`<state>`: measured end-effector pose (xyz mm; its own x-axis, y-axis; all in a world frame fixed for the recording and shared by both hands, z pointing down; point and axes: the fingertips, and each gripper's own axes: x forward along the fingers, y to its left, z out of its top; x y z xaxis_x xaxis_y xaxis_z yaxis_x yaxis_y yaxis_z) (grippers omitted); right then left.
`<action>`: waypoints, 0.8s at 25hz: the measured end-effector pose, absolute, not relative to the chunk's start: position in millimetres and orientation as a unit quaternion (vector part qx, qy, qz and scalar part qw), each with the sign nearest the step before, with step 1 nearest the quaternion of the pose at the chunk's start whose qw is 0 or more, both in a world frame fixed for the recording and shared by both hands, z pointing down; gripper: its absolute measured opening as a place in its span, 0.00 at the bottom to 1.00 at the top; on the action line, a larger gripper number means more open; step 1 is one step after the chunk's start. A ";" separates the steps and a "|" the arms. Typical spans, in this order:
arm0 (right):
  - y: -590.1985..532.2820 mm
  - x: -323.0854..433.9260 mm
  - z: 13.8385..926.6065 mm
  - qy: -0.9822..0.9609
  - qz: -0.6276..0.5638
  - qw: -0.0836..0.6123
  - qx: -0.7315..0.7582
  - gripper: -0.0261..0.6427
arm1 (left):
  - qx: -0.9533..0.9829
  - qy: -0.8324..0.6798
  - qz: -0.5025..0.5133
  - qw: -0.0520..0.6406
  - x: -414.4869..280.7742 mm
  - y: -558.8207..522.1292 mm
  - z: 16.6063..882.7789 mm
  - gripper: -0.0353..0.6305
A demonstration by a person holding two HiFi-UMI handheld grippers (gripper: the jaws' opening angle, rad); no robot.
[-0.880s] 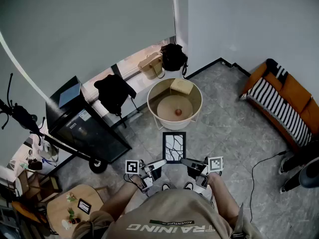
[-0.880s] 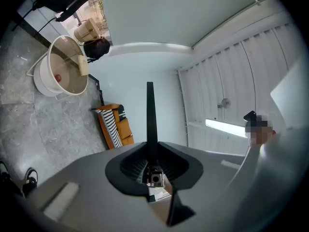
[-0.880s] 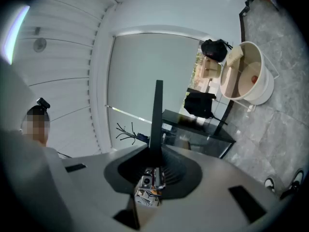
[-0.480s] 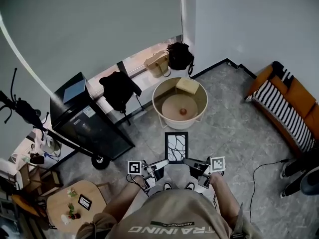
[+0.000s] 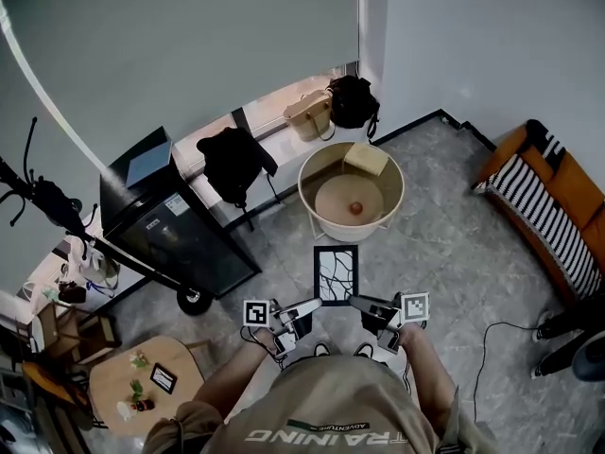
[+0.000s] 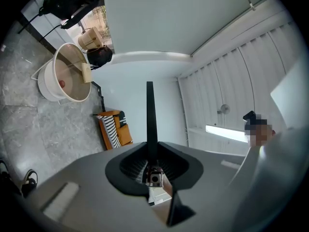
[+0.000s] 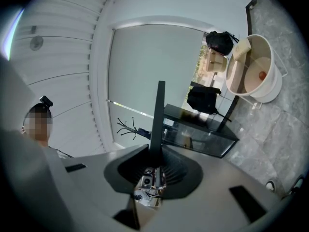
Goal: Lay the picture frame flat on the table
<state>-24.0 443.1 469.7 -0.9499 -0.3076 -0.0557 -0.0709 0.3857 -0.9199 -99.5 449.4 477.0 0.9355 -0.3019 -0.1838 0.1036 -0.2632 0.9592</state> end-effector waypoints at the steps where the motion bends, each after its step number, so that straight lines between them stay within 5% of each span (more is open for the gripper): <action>1: 441.2 -26.0 469.7 0.826 -0.541 0.108 -0.115 0.14 | 0.777 -0.062 -0.168 0.603 -101.1 447.3 477.9 0.16; 20: 383.0 -39.5 495.1 0.809 -0.567 0.104 -0.114 0.14 | 0.761 -0.062 -0.152 0.627 -112.5 389.0 504.0 0.16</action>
<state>-39.5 383.0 495.1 -0.9522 -0.3031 -0.0391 -0.0670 0.3319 -0.9409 -112.5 389.0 504.0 0.9460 -0.2857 -0.1531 0.0954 -0.2059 0.9739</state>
